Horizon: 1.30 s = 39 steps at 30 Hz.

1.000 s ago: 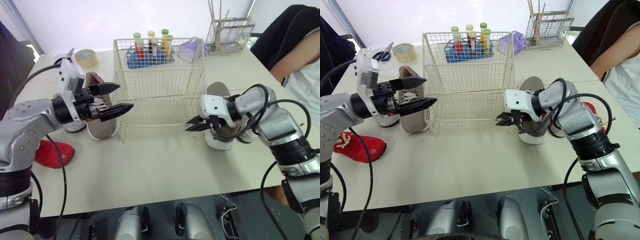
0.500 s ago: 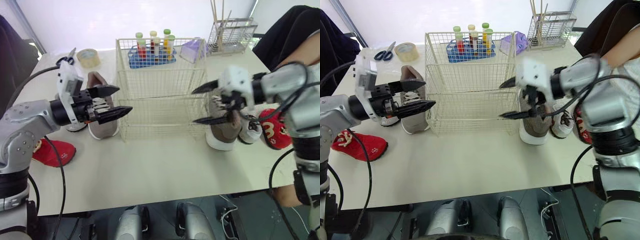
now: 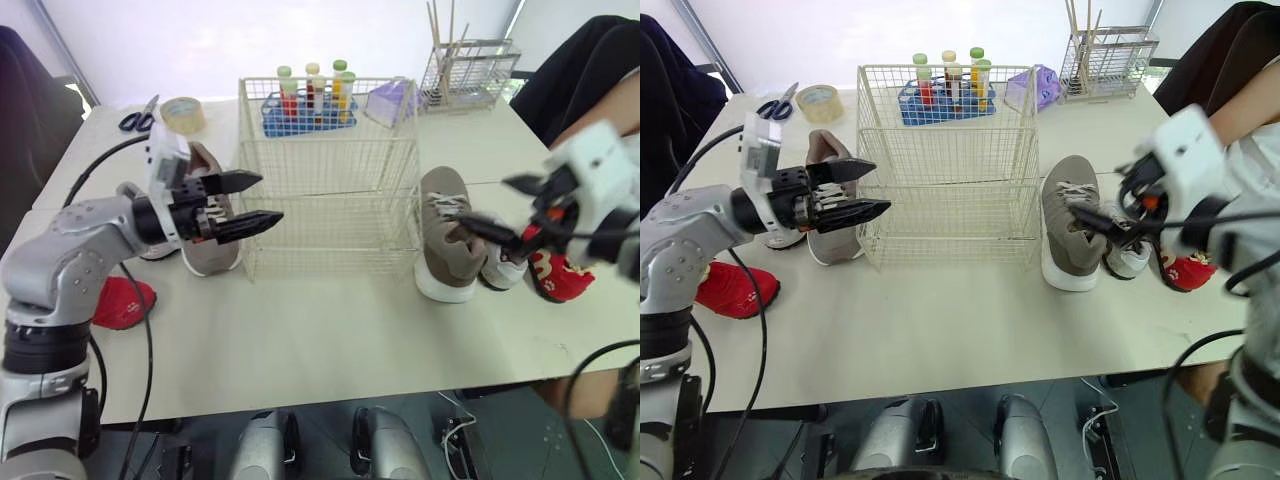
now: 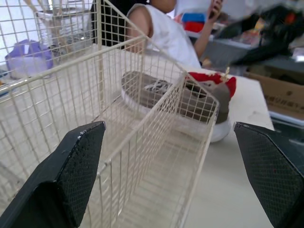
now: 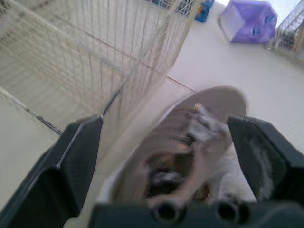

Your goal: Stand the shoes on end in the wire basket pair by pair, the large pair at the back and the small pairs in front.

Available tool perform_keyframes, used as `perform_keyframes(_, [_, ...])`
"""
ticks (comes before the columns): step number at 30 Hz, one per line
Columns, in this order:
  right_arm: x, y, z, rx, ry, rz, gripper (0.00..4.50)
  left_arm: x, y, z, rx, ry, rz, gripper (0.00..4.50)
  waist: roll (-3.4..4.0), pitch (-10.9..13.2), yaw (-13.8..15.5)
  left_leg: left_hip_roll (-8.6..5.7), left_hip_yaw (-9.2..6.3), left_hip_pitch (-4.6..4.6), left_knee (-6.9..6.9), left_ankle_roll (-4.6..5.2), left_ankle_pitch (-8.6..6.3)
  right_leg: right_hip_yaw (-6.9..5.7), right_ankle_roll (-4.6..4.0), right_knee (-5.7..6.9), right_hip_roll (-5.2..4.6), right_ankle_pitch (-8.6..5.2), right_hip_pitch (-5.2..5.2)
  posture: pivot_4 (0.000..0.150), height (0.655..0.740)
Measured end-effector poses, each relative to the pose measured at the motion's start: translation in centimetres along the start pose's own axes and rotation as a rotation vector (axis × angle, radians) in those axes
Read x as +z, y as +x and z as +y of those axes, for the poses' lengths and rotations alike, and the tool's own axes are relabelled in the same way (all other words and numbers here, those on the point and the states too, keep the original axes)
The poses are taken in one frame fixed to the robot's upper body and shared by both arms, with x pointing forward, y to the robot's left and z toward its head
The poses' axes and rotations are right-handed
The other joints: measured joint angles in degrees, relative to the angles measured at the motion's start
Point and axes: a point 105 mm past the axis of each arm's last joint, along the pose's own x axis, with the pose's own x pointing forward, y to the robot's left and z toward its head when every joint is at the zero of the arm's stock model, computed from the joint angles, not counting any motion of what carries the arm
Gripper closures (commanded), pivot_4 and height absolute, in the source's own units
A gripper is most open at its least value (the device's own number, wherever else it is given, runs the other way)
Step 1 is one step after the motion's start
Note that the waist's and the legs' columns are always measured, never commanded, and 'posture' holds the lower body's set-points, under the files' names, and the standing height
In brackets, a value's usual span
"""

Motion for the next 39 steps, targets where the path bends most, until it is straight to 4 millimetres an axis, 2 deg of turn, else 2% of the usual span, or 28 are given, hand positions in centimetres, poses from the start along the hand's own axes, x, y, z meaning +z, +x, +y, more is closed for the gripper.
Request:
perform_keyframes(3, [-2.3,0.5,0.2,-0.128,0.105,0.008,0.04,-0.5,0.5,0.3,-0.02,-0.014,0.006,0.0,0.04,0.0,-0.1,-0.04,0.05,-0.13,0.0,0.03,0.0,0.02,0.02,-0.04,-0.01,0.01,-0.09,0.15,0.74])
perform_keyframes(7, [-2.9,0.4,0.1,-0.263,0.142,-0.015,0.04,-0.3,0.9,0.3,-0.04,-0.006,0.007,0.0,0.03,0.0,-0.3,-0.01,0.03,-0.14,-0.01,-0.01,0.03,0.02,0.02,0.01,0.07,0.0,-0.12,0.15,0.74])
perform_keyframes(12, [-3.6,0.8,0.3,-0.32,0.192,-0.026,0.04,-0.1,1.1,0.3,-0.046,0.001,0.003,0.0,0.03,0.0,-0.5,-0.02,0.0,-0.13,-0.05,-0.03,0.05,0.02,0.03,0.01,0.1,0.0,-0.12,0.15,0.74])
perform_keyframes(26, [-6.3,3.4,1.4,-0.32,0.373,0.03,0.04,-0.4,0.6,-0.2,-0.022,0.0,0.022,0.0,0.03,0.0,-0.8,-0.02,-0.02,-0.12,-0.08,-0.03,0.05,0.01,0.03,0.01,0.11,0.0,-0.11,0.15,0.74])
perform_keyframes(37, [-6.9,5.1,1.7,-0.317,0.314,0.021,0.04,0.2,0.5,-0.6,-0.006,0.024,0.024,0.0,-0.02,0.0,-1.7,0.0,-0.03,0.1,-0.14,-0.04,0.05,0.02,0.04,-0.03,0.12,-0.01,0.08,0.15,0.74])
perform_keyframes(39, [-6.9,5.3,1.8,-0.313,0.306,0.022,0.54,0.4,0.3,-0.4,0.004,0.027,0.021,0.0,-0.03,0.0,-1.7,0.0,-0.03,0.11,-0.14,-0.04,0.05,0.02,0.03,-0.03,0.12,-0.01,0.09,0.15,0.74])
